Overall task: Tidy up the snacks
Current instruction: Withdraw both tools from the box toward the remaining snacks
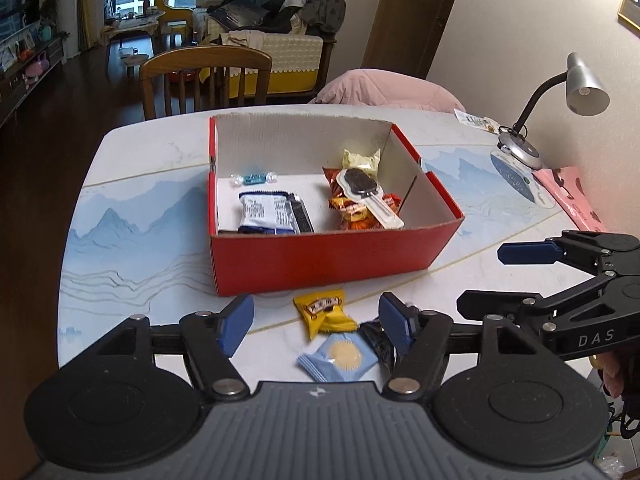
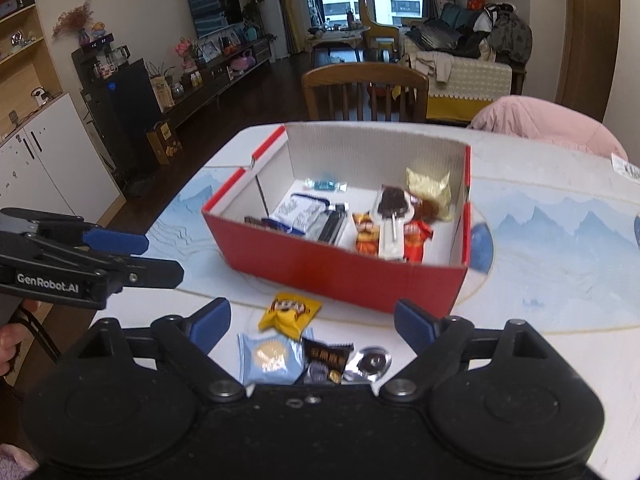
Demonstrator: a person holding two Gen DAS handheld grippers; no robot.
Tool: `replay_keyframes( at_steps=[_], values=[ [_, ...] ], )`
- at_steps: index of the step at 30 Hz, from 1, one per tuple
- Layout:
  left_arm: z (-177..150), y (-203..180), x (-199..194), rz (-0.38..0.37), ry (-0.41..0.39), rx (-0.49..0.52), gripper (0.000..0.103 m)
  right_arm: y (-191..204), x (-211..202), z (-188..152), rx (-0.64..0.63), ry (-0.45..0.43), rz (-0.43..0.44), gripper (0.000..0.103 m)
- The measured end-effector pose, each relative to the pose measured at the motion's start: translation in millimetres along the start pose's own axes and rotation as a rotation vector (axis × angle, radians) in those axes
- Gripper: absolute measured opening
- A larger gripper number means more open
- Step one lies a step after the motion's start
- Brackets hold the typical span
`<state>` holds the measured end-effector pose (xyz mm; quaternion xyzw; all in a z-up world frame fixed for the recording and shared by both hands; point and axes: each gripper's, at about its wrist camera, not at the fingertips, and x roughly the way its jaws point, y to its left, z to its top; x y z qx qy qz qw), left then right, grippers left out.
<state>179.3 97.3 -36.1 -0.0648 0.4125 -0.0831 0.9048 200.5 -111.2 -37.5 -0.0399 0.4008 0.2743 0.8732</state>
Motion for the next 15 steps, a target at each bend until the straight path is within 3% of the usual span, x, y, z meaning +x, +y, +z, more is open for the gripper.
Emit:
replay_keyframes(
  at_steps=[5, 15],
  values=[
    [-17, -3, 3, 0.009, -0.015, 0.014, 0.08, -1, 6, -15, 0.034, 0.005, -0.013, 0.101],
    [-49, -5, 24, 0.032, 0.031, 0.025, 0.08, -4, 38, -45, 0.076, 0.115, -0.017, 0.101]
  ],
)
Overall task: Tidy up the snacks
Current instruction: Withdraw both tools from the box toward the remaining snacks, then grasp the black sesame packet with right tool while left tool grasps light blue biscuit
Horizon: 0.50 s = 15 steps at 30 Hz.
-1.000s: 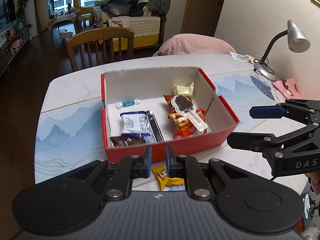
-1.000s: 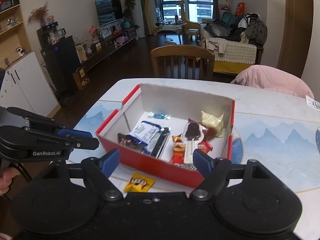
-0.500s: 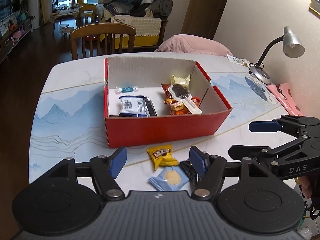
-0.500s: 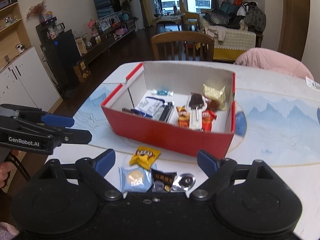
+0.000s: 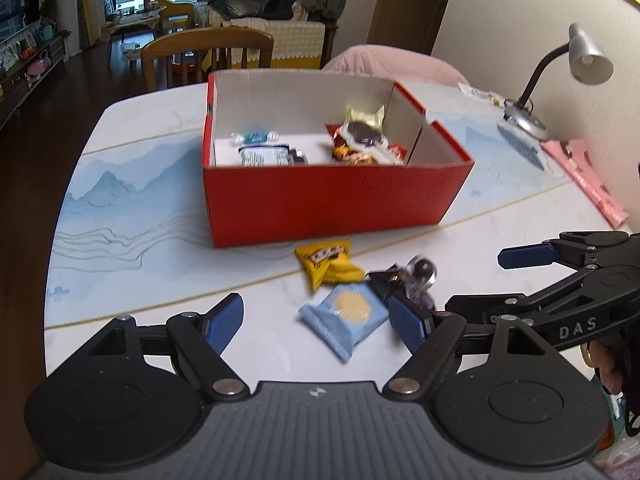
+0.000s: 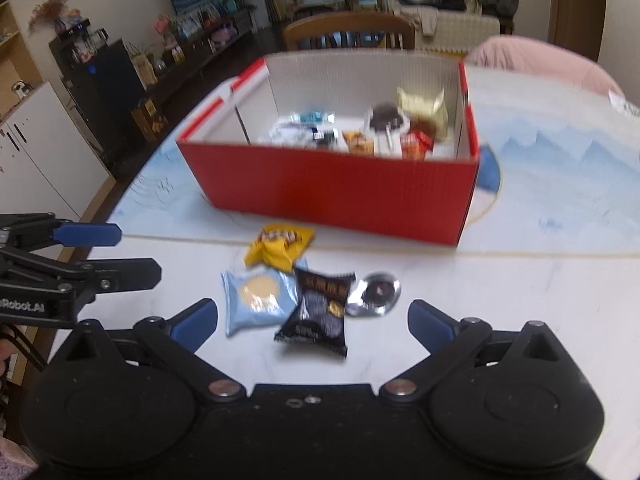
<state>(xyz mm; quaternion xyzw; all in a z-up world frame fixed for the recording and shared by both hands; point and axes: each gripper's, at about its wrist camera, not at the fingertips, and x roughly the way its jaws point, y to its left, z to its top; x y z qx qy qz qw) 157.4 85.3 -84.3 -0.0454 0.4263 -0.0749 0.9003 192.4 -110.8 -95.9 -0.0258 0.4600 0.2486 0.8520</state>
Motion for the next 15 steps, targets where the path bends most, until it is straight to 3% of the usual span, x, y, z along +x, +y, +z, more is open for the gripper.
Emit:
replay_keyframes(
  at_steps=[15],
  values=[
    [-14, -9, 16, -0.008, 0.034, 0.116, 0.08, -6, 55, 5, 0.084, 0.125, -0.008, 0.089]
  ],
)
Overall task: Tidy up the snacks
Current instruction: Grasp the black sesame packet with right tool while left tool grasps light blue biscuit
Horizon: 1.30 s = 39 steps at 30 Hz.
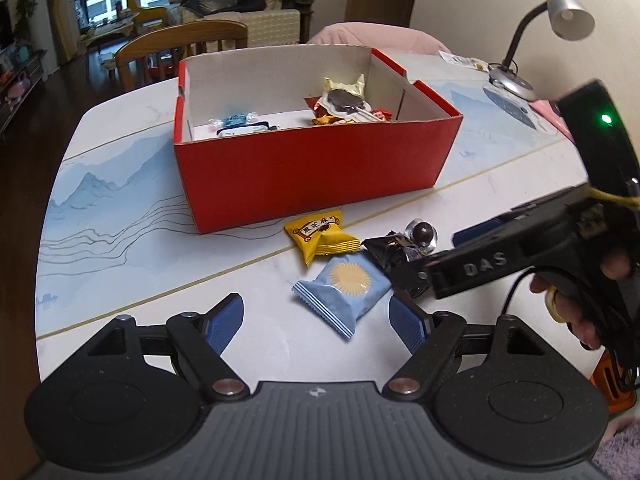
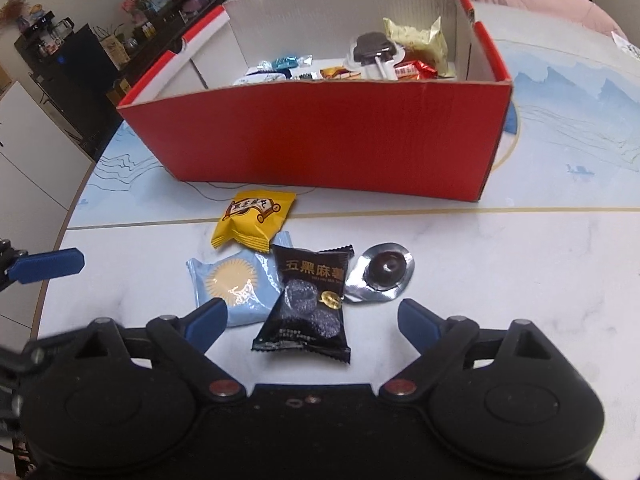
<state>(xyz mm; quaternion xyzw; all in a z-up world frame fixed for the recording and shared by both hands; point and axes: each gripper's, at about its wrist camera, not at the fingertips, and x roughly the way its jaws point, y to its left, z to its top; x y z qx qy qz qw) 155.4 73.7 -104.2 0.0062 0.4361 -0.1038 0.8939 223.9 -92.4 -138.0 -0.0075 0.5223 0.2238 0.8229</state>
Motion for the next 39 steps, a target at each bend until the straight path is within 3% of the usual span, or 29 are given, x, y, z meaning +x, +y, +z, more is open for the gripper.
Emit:
replay_keyframes(
  at_steps=[12, 24, 37, 39],
  values=[
    [7, -4, 16, -0.028, 0.031, 0.104, 0.08, 1, 9, 7, 0.036, 0.02, 0.021, 0.06],
    [22, -18, 53, -0.084, 0.108, 0.268, 0.08, -4, 9, 3, 0.032, 0.022, 0.044, 0.042],
    [22, -34, 98, -0.116, 0.196, 0.371, 0.079, -18, -1, -6, 0.013, 0.033, 0.046, 0.04],
    [22, -35, 101, -0.115, 0.204, 0.369, 0.075, -19, -1, -6, 0.014, 0.033, 0.046, 0.039]
  ],
)
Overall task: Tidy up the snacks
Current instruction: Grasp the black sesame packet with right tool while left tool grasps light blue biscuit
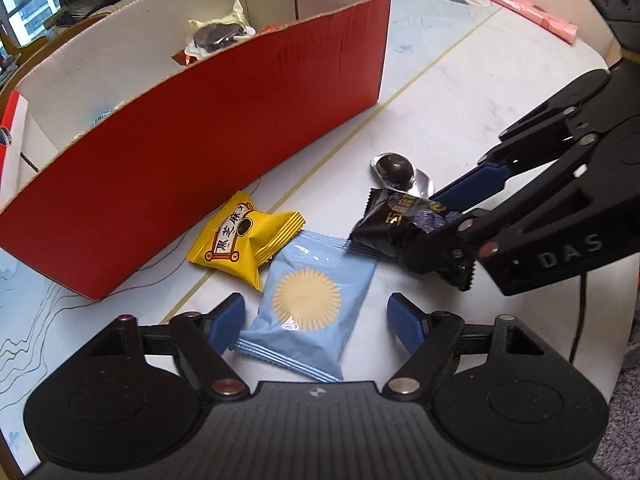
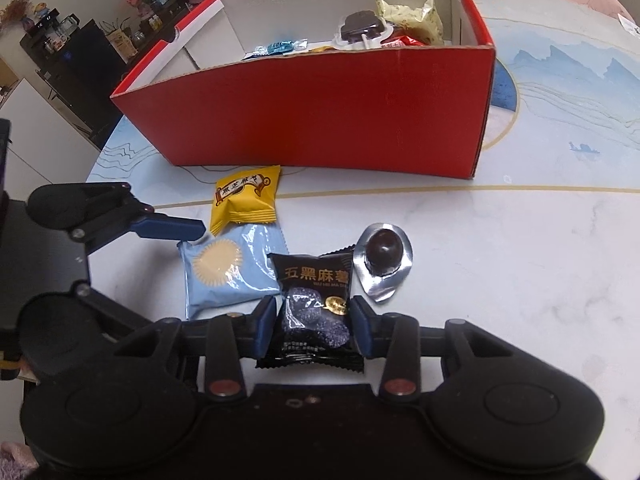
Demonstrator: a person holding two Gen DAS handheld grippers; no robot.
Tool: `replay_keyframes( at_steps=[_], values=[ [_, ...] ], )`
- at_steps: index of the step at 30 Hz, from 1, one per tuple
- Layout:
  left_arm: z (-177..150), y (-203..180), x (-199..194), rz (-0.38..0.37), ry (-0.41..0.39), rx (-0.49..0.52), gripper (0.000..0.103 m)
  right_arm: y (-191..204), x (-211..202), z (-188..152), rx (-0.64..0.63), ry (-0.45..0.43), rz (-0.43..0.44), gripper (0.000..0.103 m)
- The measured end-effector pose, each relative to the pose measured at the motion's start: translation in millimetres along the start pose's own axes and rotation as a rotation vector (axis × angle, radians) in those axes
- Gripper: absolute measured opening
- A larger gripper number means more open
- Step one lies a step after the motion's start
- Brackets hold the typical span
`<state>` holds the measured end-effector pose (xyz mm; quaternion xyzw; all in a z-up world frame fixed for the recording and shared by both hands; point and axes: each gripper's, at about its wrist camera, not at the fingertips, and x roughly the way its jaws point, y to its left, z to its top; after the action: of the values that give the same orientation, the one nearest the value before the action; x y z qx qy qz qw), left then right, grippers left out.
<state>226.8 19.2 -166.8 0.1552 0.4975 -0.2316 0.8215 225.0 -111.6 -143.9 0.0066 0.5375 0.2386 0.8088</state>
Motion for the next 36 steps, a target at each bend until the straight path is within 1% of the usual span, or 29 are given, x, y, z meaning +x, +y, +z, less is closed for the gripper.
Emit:
replay_keyframes(
  at_steps=[3, 6, 8, 10, 13, 17, 20, 24, 29, 34, 36],
  values=[
    [1, 1, 1, 0.001, -0.002, -0.018, 0.07, -1, -1, -1, 0.0, -0.001, 0.001, 0.039],
    [-3, 2, -3, 0.002, -0.007, -0.047, 0.062, -1, 0, -2, -0.003, -0.001, -0.003, 0.039],
    [-6, 1, -6, 0.012, -0.016, -0.067, 0.051, -1, -1, -2, 0.002, 0.0, -0.005, 0.039],
    [-9, 0, -9, 0.024, -0.016, -0.089, 0.048, 0, -1, -3, 0.002, -0.002, -0.012, 0.039],
    [-13, -2, -12, 0.043, -0.013, -0.132, 0.047, 2, -2, -5, 0.002, -0.005, -0.017, 0.039],
    [-24, -3, -19, 0.072, -0.016, -0.229, 0.047, 4, -4, -8, 0.004, -0.009, -0.01, 0.039],
    [-34, 0, -25, 0.069, -0.02, -0.322, 0.047, 5, -7, -10, 0.009, -0.014, -0.007, 0.039],
    [-45, 4, -32, 0.062, -0.026, -0.406, 0.047, 7, -11, -15, 0.017, -0.018, -0.007, 0.038],
    [-53, 8, -50, 0.068, -0.059, -0.477, 0.047, 14, -20, -19, 0.021, -0.035, -0.005, 0.038],
    [-55, 11, -65, 0.094, -0.092, -0.503, 0.047, 21, -31, -19, 0.008, -0.072, -0.006, 0.037],
    [-55, 14, -70, 0.102, -0.104, -0.513, 0.047, 23, -35, -19, 0.005, -0.082, -0.005, 0.034]
  ],
)
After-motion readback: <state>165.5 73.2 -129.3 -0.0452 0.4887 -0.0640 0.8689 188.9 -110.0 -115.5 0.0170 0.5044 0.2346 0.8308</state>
